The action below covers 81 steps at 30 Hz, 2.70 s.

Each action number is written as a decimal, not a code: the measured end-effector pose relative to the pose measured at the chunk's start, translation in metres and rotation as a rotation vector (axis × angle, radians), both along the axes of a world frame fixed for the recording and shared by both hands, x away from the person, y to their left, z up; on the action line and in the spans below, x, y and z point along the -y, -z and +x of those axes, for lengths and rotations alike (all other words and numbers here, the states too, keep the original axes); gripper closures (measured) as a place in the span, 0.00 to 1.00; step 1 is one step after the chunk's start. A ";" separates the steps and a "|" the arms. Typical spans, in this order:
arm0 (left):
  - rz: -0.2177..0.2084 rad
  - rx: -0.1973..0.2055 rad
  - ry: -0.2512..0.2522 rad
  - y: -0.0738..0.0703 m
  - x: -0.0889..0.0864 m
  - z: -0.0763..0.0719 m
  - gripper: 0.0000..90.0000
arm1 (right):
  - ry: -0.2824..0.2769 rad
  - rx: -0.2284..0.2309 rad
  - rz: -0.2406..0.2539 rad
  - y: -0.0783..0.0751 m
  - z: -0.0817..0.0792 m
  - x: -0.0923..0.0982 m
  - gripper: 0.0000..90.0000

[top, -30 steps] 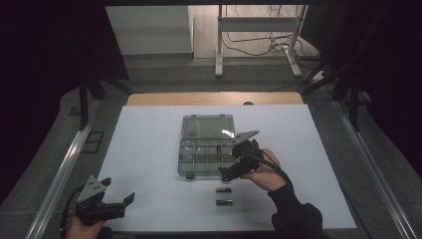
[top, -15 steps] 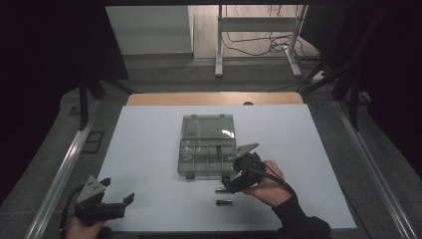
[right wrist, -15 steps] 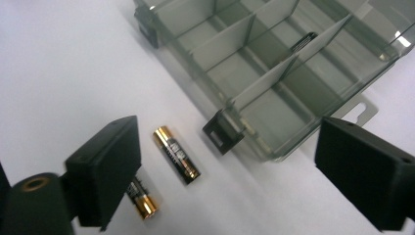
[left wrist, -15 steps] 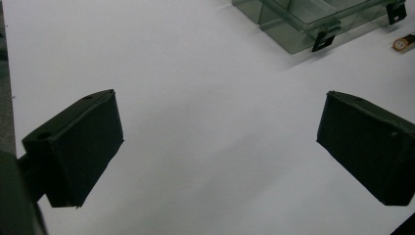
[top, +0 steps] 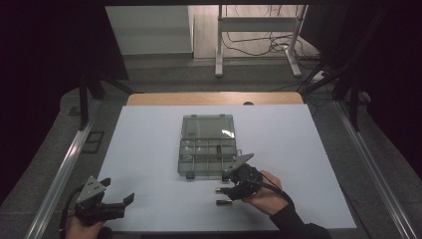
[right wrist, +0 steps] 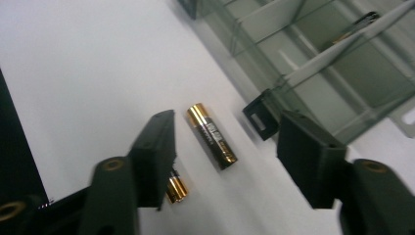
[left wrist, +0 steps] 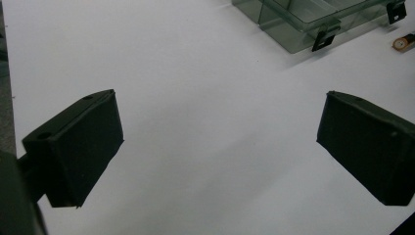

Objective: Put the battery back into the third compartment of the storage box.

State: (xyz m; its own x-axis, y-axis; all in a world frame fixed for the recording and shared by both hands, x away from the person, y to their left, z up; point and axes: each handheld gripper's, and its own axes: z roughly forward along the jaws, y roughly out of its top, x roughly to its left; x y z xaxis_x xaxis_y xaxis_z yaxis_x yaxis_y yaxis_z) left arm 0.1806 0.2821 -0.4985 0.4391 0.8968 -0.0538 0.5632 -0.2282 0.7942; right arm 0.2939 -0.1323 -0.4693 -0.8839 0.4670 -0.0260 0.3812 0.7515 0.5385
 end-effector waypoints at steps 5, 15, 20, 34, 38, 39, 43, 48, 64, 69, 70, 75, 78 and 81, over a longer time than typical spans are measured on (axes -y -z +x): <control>0.003 0.001 0.001 0.000 0.000 0.000 0.04 | -0.037 -0.027 -0.022 0.009 0.001 -0.005 0.58; 0.006 -0.001 0.003 0.001 0.000 0.001 0.04 | -0.089 -0.043 -0.065 0.024 0.007 -0.015 0.68; 0.008 -0.002 0.005 0.001 0.000 0.001 0.04 | -0.111 -0.043 -0.108 0.033 0.010 -0.020 0.70; 0.008 -0.001 0.002 0.000 0.000 -0.001 0.04 | -0.132 -0.040 -0.121 0.032 0.009 -0.022 0.85; 0.010 -0.002 0.001 0.001 0.000 -0.001 0.04 | -0.125 -0.028 -0.072 0.023 0.008 -0.021 0.85; 0.009 -0.002 0.000 0.001 0.000 -0.002 0.04 | -0.121 -0.026 -0.066 0.021 0.008 -0.021 0.85; 0.007 -0.002 0.000 0.001 -0.001 -0.002 0.04 | -0.100 -0.029 -0.037 0.016 0.009 -0.019 0.85; 0.010 -0.003 0.001 0.000 0.000 -0.002 0.04 | -0.095 -0.013 -0.010 0.008 0.010 -0.017 0.85; 0.011 -0.004 0.000 0.000 0.000 -0.002 0.04 | -0.036 0.027 0.033 -0.006 0.018 -0.011 0.85; 0.013 -0.005 -0.001 0.000 0.000 -0.003 0.04 | -0.026 0.033 0.039 -0.008 0.020 -0.012 0.85; 0.014 -0.006 -0.003 0.000 0.000 -0.003 0.04 | -0.027 0.034 0.040 -0.009 0.021 -0.012 0.85; 0.006 -0.011 -0.012 0.000 -0.001 -0.004 0.04 | -0.013 0.040 0.060 -0.012 0.029 -0.011 0.85; -0.001 -0.013 -0.019 0.000 -0.001 -0.004 0.04 | 0.006 0.044 0.075 -0.015 0.036 -0.011 0.85; -0.012 -0.017 -0.023 0.000 -0.002 -0.003 0.04 | 0.030 0.048 0.082 -0.018 0.045 -0.013 0.85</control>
State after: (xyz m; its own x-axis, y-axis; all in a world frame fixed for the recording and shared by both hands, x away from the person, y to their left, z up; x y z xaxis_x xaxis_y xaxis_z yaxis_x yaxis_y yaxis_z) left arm 0.1774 0.2841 -0.4987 0.4171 0.9060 -0.0721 0.5814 -0.2051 0.7873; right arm 0.3389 -0.1197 -0.4514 -0.8679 0.4959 -0.0282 0.3756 0.6924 0.6160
